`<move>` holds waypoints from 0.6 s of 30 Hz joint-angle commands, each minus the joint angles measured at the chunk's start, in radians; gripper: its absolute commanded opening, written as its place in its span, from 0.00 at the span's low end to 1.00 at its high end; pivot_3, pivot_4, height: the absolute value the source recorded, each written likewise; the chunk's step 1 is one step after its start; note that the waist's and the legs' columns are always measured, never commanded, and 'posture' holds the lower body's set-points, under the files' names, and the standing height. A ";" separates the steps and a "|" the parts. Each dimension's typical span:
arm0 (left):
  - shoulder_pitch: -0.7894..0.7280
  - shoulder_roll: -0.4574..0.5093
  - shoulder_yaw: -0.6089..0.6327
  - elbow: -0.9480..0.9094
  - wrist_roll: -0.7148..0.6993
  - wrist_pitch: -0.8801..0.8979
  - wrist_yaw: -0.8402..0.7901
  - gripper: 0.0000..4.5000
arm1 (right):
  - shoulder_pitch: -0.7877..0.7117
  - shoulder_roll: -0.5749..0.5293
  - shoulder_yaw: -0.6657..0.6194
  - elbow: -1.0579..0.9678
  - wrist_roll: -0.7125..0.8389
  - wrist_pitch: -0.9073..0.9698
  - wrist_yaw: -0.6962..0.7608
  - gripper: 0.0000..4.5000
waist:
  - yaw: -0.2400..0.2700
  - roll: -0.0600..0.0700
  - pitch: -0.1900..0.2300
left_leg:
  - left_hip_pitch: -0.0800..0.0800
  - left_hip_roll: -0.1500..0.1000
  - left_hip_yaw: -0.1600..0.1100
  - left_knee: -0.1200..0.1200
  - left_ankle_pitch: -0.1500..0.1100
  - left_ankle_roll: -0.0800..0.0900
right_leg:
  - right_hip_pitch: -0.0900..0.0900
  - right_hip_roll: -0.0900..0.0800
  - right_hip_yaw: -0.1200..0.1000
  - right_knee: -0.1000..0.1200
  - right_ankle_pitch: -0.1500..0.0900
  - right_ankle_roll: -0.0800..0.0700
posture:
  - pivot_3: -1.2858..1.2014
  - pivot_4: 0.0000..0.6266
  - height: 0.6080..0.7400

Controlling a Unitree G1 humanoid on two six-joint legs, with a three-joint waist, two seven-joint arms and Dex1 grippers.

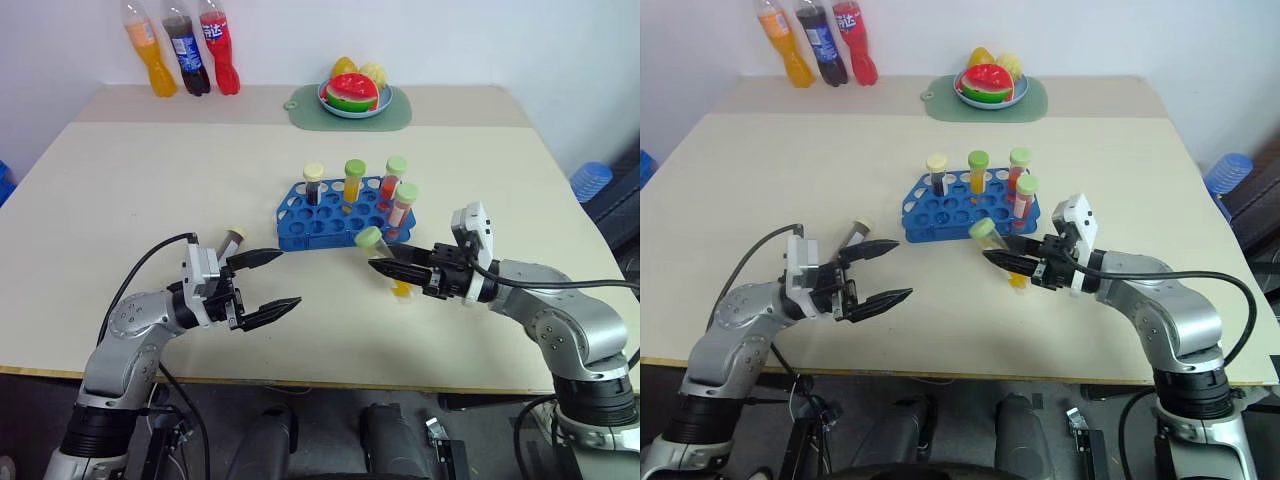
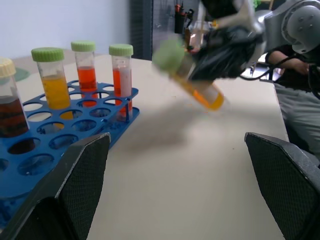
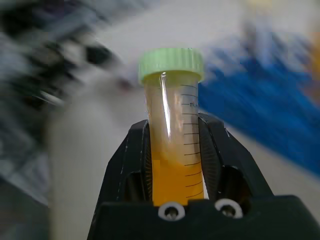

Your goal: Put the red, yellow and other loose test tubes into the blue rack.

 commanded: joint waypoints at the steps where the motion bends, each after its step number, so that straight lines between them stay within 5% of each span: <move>1: 0.010 0.003 0.020 0.016 -0.003 -0.019 -0.009 1.00 | -0.073 0.119 0.058 0.112 -0.088 -0.216 -0.027 0.23 | -0.003 0.000 0.000 | 0.000 0.000 0.000 0.000 0.000 0.000 | 0.000 0.000 0.000 0.000 0.000 0.000 | 0.52 0.24 1.00; 7: 0.056 0.016 0.055 0.020 -0.015 -0.025 -0.015 1.00 | -0.178 0.356 0.095 0.428 -0.258 -0.554 -0.175 0.23 | -0.020 0.000 0.000 | 0.000 0.000 -0.002 -0.002 0.002 -0.003 | -0.002 0.000 0.000 0.001 0.000 0.000 | 0.52 0.24 1.00; 18: 0.130 0.020 0.084 -0.029 -0.018 -0.022 0.006 1.00 | -0.268 0.448 0.050 0.792 -0.369 -0.908 -0.308 0.23 | -0.026 0.001 0.000 | 0.001 0.000 -0.002 -0.003 0.002 -0.004 | -0.003 0.000 0.000 0.002 0.000 0.000 | 0.52 0.24 1.00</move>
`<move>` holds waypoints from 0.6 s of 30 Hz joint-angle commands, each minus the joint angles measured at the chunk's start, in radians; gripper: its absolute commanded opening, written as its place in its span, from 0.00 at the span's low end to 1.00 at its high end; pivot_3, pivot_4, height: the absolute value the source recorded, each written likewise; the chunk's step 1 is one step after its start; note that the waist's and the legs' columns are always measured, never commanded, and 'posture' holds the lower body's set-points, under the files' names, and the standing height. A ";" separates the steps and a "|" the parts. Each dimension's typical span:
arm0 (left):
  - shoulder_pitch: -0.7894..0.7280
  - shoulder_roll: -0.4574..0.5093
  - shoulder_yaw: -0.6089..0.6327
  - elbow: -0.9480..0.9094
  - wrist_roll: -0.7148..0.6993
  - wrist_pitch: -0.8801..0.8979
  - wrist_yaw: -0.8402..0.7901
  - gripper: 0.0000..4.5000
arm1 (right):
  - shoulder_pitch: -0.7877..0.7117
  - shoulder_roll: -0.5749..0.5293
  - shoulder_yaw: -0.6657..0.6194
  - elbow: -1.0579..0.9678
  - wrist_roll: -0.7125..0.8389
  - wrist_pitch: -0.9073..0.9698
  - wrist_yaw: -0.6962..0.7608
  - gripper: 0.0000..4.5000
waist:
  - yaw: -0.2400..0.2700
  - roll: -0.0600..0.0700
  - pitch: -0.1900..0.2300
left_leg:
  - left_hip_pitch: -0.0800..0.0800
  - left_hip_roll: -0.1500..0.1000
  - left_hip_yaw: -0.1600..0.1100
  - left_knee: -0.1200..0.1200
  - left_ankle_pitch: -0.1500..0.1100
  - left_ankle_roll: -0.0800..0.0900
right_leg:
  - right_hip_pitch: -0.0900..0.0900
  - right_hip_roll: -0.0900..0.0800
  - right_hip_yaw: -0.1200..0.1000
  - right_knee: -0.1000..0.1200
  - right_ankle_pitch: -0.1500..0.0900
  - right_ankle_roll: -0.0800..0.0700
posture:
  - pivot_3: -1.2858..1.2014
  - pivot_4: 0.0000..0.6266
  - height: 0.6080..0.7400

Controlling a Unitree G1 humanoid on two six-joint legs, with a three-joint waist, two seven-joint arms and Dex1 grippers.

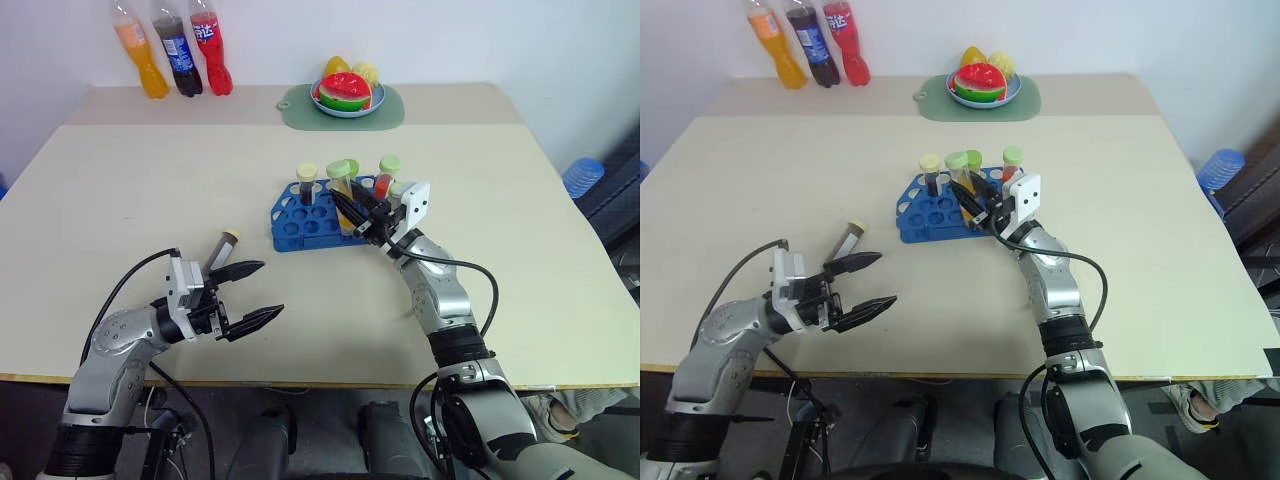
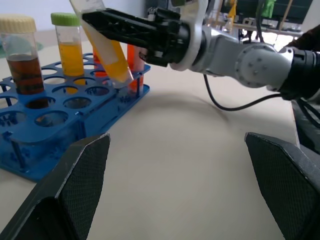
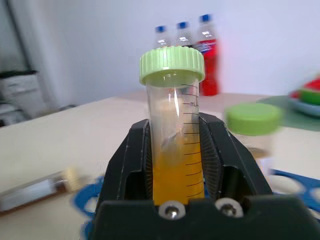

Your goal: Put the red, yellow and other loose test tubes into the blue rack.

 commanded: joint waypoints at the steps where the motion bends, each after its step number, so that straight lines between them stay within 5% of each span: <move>1: 0.016 0.004 0.022 -0.036 -0.014 -0.009 0.007 1.00 | -0.017 0.012 -0.017 0.037 -0.013 -0.070 -0.025 0.23 | 0.000 0.000 0.000 | 0.000 0.000 0.000 0.000 0.000 0.000 | 0.000 0.000 0.000 0.000 0.000 0.000 | 0.52 0.24 1.00; 18: 0.015 0.008 0.021 -0.060 -0.026 0.006 0.042 1.00 | -0.062 0.044 -0.016 0.216 -0.066 -0.210 -0.092 0.23 | -0.002 0.000 0.000 | 0.002 0.000 0.000 0.000 0.000 0.000 | 0.001 0.000 0.000 0.001 0.000 0.000 | 0.52 0.24 1.00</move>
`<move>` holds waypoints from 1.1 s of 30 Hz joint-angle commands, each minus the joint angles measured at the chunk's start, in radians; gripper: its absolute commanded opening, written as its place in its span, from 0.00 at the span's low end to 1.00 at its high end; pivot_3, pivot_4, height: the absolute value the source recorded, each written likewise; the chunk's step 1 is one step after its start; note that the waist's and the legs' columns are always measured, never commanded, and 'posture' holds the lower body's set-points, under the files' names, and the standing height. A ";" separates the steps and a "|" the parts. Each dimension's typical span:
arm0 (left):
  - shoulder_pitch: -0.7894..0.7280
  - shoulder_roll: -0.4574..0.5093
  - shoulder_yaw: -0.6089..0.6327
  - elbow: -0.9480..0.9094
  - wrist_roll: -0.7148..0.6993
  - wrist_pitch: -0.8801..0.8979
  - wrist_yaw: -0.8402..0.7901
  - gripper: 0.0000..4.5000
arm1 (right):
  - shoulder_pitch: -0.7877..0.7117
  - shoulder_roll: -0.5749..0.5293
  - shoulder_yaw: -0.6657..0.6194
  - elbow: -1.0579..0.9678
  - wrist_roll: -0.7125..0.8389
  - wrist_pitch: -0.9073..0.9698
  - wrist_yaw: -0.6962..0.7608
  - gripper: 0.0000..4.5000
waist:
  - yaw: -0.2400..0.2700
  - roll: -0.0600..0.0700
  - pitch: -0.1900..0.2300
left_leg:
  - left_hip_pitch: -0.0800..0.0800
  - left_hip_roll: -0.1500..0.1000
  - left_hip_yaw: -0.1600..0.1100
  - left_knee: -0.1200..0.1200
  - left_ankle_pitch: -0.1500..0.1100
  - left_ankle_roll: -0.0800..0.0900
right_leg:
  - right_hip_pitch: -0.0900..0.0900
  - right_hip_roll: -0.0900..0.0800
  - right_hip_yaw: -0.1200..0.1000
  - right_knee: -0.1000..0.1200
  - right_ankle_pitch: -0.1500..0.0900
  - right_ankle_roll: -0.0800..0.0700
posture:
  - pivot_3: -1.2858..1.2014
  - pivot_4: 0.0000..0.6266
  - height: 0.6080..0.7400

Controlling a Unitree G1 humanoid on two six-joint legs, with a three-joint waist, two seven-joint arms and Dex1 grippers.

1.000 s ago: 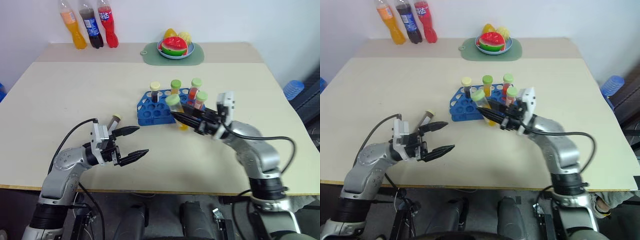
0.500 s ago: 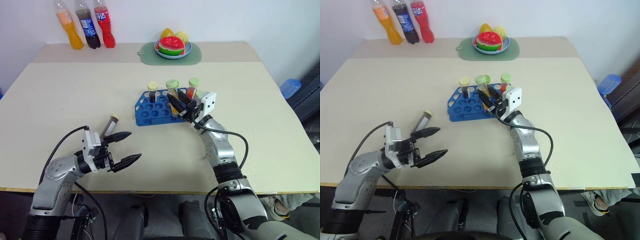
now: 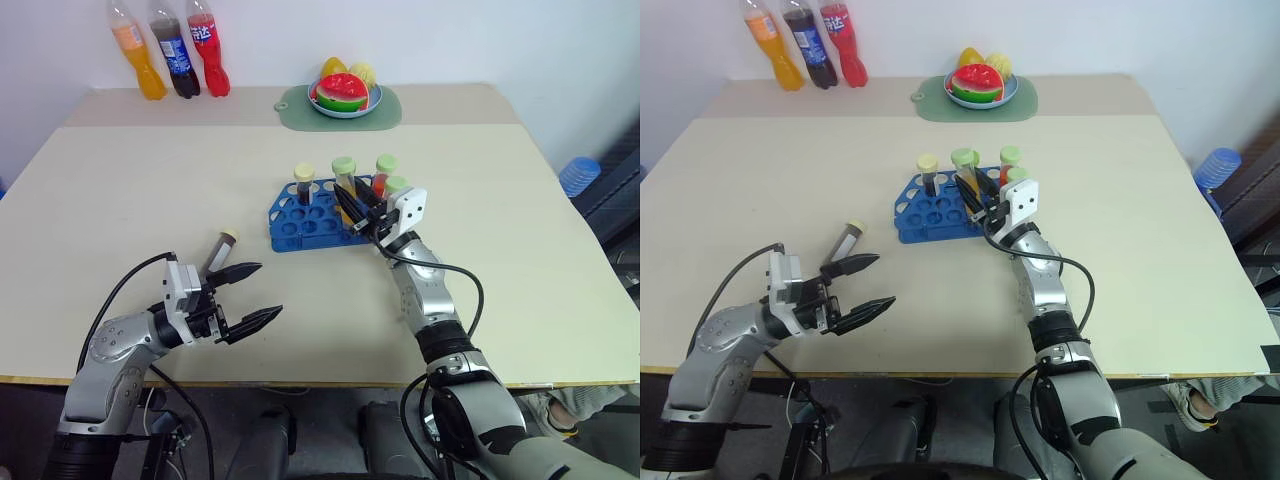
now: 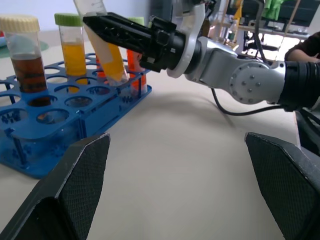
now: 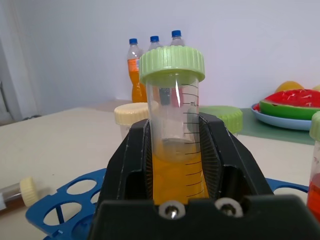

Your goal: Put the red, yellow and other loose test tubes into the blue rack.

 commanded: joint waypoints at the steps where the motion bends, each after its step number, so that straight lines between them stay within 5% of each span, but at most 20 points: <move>1: 0.001 0.008 0.020 -0.042 -0.015 0.002 0.006 1.00 | -0.014 -0.002 -0.011 0.050 -0.015 -0.023 -0.017 0.23 | 0.000 0.000 0.000 | 0.000 0.000 0.000 0.000 0.000 0.000 | 0.000 0.000 0.000 0.000 0.000 0.000 | 0.52 0.24 1.00; 15: -0.001 -0.005 0.036 -0.043 -0.039 0.018 0.026 1.00 | -0.013 -0.007 -0.022 0.090 0.021 -0.071 0.049 0.23 | 0.002 0.000 0.000 | 0.009 0.000 0.000 -0.002 0.000 0.000 | 0.009 0.000 0.000 -0.001 0.000 0.000 | 0.52 0.24 1.00; 16: -0.002 -0.008 0.043 -0.045 -0.053 0.024 0.033 1.00 | -0.007 -0.008 -0.020 0.083 0.018 -0.080 0.054 0.41 | 0.001 0.000 0.000 | 0.010 0.000 0.000 -0.003 0.000 0.000 | 0.010 0.000 0.000 -0.002 0.000 0.000 | 0.52 0.24 1.00; 21: -0.008 -0.018 0.064 -0.053 -0.091 0.044 0.053 1.00 | 0.017 -0.021 -0.011 0.046 0.000 -0.104 0.066 0.90 | 0.001 0.001 0.000 | 0.010 0.000 0.000 -0.003 0.000 0.000 | 0.009 0.000 0.000 -0.002 0.000 0.000 | 0.52 0.24 1.00; 33: -0.018 -0.026 0.058 -0.059 -0.098 0.058 0.078 1.00 | 0.065 -0.079 0.004 -0.120 0.011 0.044 0.088 0.90 | 0.002 0.001 0.000 | 0.010 0.000 0.000 -0.003 0.000 0.000 | 0.010 0.000 0.000 -0.002 0.000 0.000 | 0.52 0.24 1.00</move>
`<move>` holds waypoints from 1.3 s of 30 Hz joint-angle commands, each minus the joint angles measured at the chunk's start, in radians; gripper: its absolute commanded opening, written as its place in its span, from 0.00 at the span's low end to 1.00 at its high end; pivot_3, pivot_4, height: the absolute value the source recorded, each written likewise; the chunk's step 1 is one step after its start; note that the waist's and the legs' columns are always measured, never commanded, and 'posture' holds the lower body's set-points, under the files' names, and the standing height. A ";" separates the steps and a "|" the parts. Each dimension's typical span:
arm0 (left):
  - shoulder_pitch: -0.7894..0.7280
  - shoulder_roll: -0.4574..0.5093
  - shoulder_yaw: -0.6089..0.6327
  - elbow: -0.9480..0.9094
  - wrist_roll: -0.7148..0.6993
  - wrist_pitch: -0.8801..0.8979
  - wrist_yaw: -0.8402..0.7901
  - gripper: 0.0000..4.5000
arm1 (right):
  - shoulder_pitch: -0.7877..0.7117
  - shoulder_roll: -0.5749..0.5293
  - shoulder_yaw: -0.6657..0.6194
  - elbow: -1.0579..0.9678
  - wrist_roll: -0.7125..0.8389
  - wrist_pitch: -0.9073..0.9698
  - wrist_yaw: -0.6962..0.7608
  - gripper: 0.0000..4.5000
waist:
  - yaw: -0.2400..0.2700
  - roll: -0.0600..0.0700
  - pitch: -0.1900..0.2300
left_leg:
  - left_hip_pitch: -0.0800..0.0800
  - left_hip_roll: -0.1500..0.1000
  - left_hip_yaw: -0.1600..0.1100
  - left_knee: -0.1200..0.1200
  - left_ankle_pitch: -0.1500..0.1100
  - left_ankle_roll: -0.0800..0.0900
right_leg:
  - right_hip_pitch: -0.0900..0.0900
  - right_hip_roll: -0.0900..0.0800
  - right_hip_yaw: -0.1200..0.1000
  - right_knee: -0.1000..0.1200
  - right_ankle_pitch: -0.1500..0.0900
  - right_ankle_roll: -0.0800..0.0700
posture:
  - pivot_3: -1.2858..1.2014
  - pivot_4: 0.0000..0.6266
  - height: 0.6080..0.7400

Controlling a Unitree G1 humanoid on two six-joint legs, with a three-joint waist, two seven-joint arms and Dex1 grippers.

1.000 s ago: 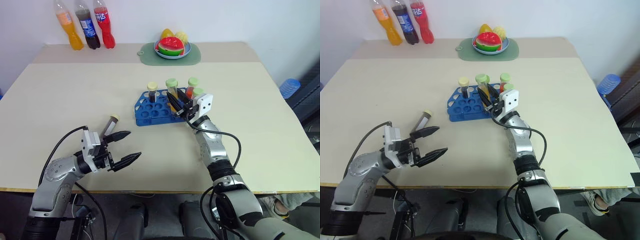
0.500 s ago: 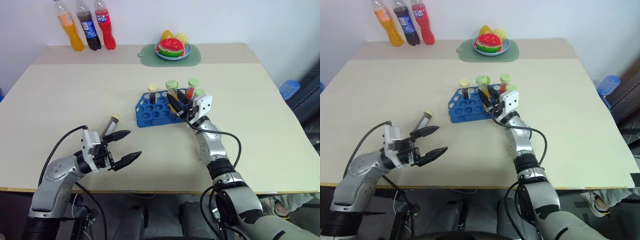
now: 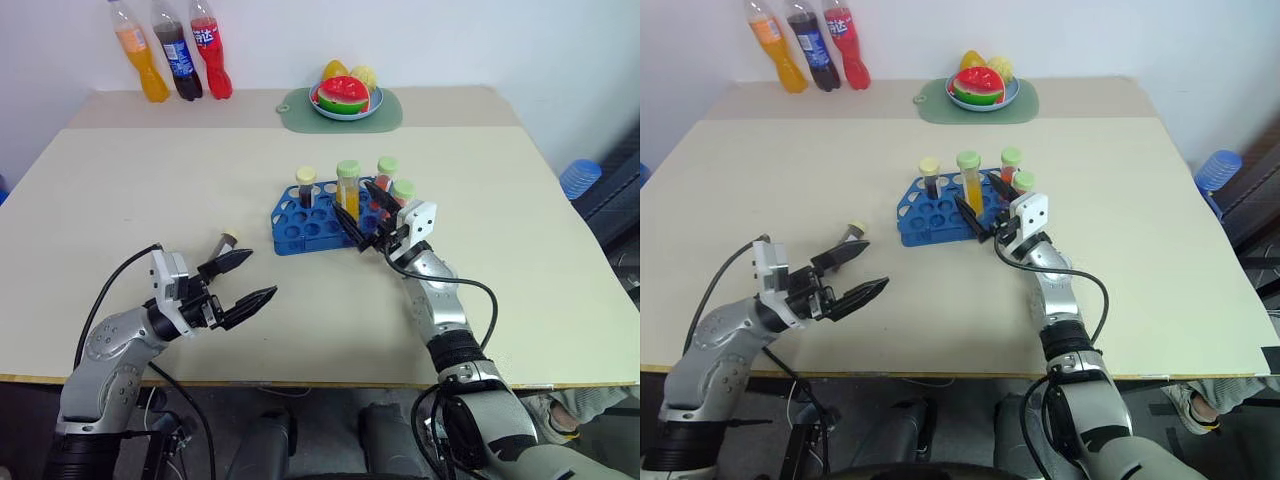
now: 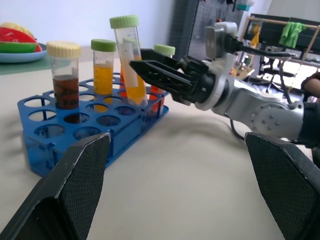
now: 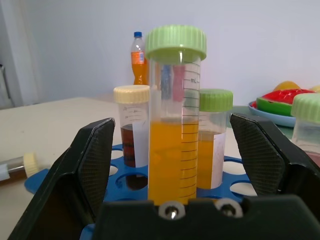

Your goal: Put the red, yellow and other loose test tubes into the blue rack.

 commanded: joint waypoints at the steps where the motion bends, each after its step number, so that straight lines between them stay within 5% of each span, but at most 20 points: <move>1: -0.009 -0.003 0.011 -0.034 -0.010 -0.001 0.002 1.00 | -0.015 -0.025 0.006 -0.086 0.011 0.093 0.003 0.90 | 0.000 0.000 0.000 | 0.000 0.000 0.000 0.000 0.000 0.000 | 0.000 0.000 0.000 0.000 0.000 0.000 | 0.52 0.24 1.00; 8: -0.007 -0.006 -0.002 -0.034 0.010 -0.006 0.000 1.00 | -0.057 -0.055 0.026 -0.115 -0.010 0.225 0.001 0.90 | 0.001 0.000 0.000 | 0.000 0.000 0.000 0.000 0.000 0.000 | 0.000 0.000 0.000 0.000 0.000 0.000 | 0.52 0.24 1.00; 11: -0.004 -0.008 -0.003 -0.036 0.012 -0.006 0.002 1.00 | -0.068 -0.061 0.027 -0.107 -0.011 0.248 0.007 0.73 | 0.001 0.000 0.000 | 0.000 0.000 0.000 0.000 0.000 0.000 | 0.000 0.000 0.000 -0.001 0.000 0.000 | 0.52 0.24 1.00; 16: 0.010 -0.011 0.000 -0.043 0.015 -0.011 0.003 1.00 | -0.078 -0.069 0.028 -0.098 -0.025 0.246 -0.004 0.18 | 0.000 0.000 0.000 | 0.000 0.000 0.000 -0.001 0.000 0.000 | 0.000 0.000 0.000 -0.001 0.000 0.000 | 0.52 0.24 1.00; 39: 0.017 -0.022 0.014 -0.031 0.013 -0.019 0.016 1.00 | 0.032 -0.028 0.007 -0.087 -0.028 0.116 -0.094 0.17 | 0.002 0.000 0.000 | 0.000 0.000 0.000 -0.001 0.000 0.000 | 0.000 0.000 0.000 -0.001 0.000 0.000 | 0.52 0.24 1.00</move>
